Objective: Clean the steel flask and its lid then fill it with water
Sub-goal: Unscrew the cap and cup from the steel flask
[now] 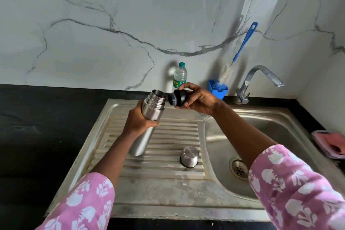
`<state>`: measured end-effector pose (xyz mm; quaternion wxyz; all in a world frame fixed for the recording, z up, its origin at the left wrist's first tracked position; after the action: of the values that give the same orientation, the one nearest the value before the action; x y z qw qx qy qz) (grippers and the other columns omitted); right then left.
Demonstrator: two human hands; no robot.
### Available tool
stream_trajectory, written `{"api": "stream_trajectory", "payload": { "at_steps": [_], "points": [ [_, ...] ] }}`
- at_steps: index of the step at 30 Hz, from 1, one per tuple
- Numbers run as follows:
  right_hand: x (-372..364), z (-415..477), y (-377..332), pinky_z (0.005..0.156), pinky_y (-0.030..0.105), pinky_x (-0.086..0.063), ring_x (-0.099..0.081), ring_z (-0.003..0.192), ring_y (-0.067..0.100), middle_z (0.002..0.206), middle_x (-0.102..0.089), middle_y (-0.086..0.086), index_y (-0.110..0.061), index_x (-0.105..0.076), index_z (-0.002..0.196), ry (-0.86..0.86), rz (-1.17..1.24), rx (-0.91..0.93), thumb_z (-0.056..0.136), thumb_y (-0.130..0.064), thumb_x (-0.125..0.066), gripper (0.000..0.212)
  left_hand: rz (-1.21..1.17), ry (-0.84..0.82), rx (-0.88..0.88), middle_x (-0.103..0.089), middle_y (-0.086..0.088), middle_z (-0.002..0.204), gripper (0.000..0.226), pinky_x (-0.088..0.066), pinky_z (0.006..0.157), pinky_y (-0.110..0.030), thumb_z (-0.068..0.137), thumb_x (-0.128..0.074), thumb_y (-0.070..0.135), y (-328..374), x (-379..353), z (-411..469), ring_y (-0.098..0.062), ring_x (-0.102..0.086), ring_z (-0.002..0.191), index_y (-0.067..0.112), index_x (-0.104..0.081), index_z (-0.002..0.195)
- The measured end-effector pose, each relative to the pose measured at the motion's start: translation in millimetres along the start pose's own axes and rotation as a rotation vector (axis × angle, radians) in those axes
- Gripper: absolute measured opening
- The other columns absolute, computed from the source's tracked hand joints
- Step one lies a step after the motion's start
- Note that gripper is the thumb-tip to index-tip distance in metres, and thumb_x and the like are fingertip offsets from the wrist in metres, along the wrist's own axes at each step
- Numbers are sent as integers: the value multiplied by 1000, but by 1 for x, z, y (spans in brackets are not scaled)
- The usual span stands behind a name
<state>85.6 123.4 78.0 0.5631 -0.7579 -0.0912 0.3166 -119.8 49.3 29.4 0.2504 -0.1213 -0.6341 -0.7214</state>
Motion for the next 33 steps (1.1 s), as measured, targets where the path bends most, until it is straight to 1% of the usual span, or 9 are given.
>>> {"api": "stream_trajectory", "payload": {
  "at_steps": [3, 5, 8, 12, 15, 19, 23, 29, 33],
  "points": [
    [0, 5, 33, 62, 34, -58, -58, 86, 33, 102, -55, 16, -8, -61, 86, 4, -184, -105, 60, 36, -38, 56, 6, 13, 16, -61, 6, 81, 64, -44, 59, -20, 40, -74, 27, -3, 8, -3, -12, -58, 69, 24, -51, 100],
    [-5, 7, 56, 58, 26, -55, -58, 85, 28, 100, -57, 14, -9, -61, 87, -24, -516, -185, 62, 33, -46, 51, 11, 14, 26, -61, 8, 80, 64, -43, 58, -20, 40, -74, 26, -4, 13, -5, -10, -58, 69, 24, -52, 100],
    [-20, 7, 90, 67, 30, -51, -57, 86, 24, 99, -64, 16, -12, -69, 93, -104, -996, -274, 59, 23, -61, 49, 18, 19, 36, -61, 8, 80, 64, -41, 56, -20, 39, -74, 26, -6, 19, -9, -9, -58, 68, 24, -52, 99],
    [-39, 3, 113, 58, 16, -42, -54, 88, 14, 102, -67, 5, -16, -71, 103, -159, -1308, -299, 61, 12, -67, 51, 22, 31, 70, -59, 12, 78, 61, -38, 54, -18, 40, -72, 26, -5, 25, -15, -4, -56, 67, 22, -51, 97],
    [-44, 1, 123, 56, 17, -39, -51, 89, 13, 105, -65, 5, -17, -71, 109, -205, -1413, -302, 61, 11, -68, 55, 14, 38, 88, -59, 11, 78, 62, -38, 54, -18, 40, -72, 25, -5, 29, -21, -4, -56, 67, 21, -51, 98],
    [-49, 0, 132, 70, 20, -36, -56, 100, 24, 116, -63, 10, -21, -67, 118, -223, -1482, -272, 65, 6, -71, 60, 32, 39, 100, -58, 13, 78, 62, -37, 54, -18, 40, -73, 26, -9, 31, -29, -3, -55, 67, 22, -51, 98],
    [-51, 2, 136, 73, 19, -33, -52, 109, 26, 120, -58, 12, -24, -57, 131, -238, -1541, -255, 69, -2, -75, 68, 28, 28, 121, -60, 13, 78, 62, -39, 55, -19, 41, -73, 26, -9, 32, -35, -4, -56, 68, 22, -51, 99],
    [-43, -4, 133, 82, 22, -32, -45, 120, 27, 130, -52, 11, -25, -46, 139, -189, -1537, -229, 68, -14, -81, 79, 45, 19, 126, -62, 9, 79, 63, -41, 57, -21, 39, -74, 26, -7, 30, -43, -10, -59, 69, 20, -53, 99],
    [-27, -12, 116, 86, 22, -32, -45, 122, 25, 133, -50, 11, -25, -50, 135, -87, -1459, -166, 67, -18, -83, 76, 55, 6, 131, -62, 9, 78, 64, -40, 56, -21, 38, -74, 26, 0, 22, -49, -10, -58, 68, 21, -53, 98]
  ]
}}
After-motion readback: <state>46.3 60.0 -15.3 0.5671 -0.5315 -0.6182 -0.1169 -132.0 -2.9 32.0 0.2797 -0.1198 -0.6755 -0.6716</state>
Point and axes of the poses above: each hand's wrist, its own z-axis towards the middle knuckle, its own x-axis out of the back of the hand, y = z × x, the point moved 2 cm from there along z, towards the middle knuckle
